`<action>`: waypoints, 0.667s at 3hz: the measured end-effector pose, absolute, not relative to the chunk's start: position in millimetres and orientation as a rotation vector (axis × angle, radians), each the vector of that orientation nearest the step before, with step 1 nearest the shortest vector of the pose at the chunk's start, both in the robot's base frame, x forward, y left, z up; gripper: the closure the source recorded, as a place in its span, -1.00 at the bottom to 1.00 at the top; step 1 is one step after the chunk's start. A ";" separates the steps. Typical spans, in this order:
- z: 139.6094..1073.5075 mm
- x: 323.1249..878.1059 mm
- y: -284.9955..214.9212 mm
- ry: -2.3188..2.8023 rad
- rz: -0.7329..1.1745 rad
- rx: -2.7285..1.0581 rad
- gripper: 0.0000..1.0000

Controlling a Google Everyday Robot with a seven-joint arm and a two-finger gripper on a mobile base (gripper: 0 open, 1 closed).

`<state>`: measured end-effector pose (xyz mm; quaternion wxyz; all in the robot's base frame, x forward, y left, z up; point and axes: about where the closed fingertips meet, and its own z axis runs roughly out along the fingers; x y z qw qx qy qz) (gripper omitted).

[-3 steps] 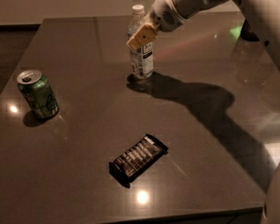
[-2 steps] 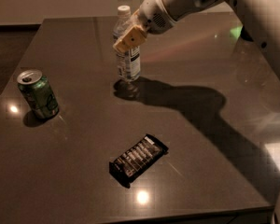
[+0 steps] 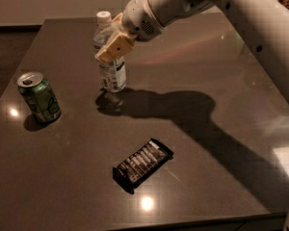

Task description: Move blue plastic bottle near green can

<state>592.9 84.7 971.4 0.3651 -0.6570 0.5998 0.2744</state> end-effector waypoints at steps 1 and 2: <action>962.0 579.2 107.5 1.496 0.769 -1.758 1.00; 955.2 565.5 126.5 1.429 0.822 -1.809 1.00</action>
Offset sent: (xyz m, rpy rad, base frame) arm -0.0440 0.0610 -0.0227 0.0438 0.0230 0.2493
